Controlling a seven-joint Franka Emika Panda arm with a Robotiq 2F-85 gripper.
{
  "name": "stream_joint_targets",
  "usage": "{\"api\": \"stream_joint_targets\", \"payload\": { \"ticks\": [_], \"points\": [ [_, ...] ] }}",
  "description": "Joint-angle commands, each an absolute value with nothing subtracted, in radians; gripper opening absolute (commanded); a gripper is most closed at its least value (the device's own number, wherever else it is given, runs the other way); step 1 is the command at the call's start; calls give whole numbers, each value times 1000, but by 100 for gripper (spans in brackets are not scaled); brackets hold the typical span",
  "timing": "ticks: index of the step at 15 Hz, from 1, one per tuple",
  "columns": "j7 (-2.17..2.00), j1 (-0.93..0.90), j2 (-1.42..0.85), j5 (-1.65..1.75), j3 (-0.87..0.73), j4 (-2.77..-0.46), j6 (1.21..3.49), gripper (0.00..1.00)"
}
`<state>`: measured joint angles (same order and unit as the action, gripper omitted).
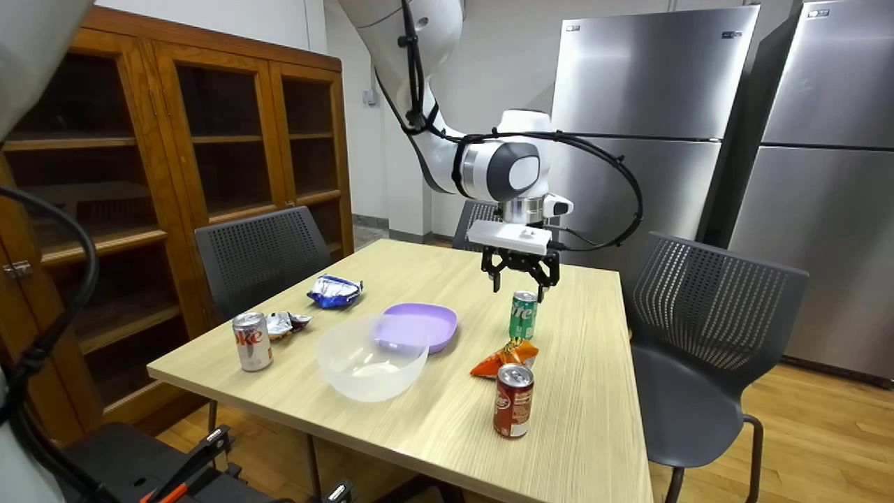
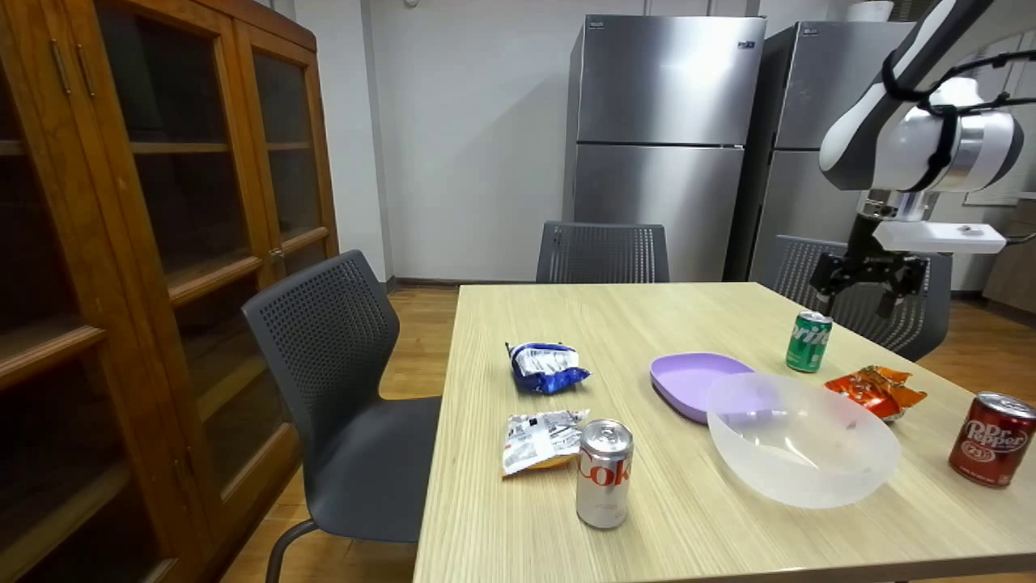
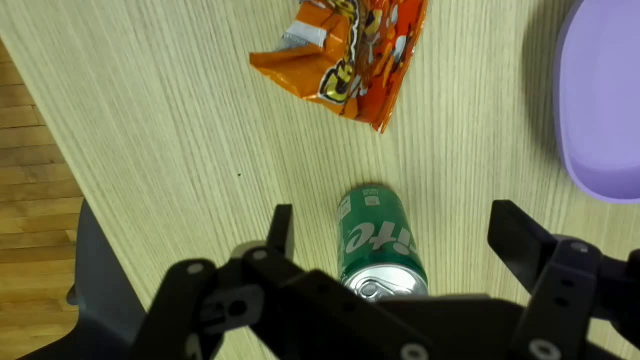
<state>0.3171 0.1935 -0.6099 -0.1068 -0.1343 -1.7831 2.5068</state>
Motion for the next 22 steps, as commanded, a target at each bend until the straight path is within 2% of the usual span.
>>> {"api": "stream_joint_targets", "payload": {
  "ticks": [1, 13, 14, 15, 19, 20, 22],
  "points": [
    [291, 228, -704, -80, -100, -1637, 2469, 100],
    [299, 236, -927, -55, -81, -1302, 2338, 100],
    [301, 235, -939, -50, -80, -1285, 2327, 75],
    [302, 234, -950, -44, -80, -1268, 2319, 74],
    [304, 232, -973, -33, -78, -1225, 2283, 42],
    [306, 231, -972, -31, -78, -1222, 2278, 38],
    [308, 228, -956, -27, -75, -1240, 2280, 38]
  ]
}}
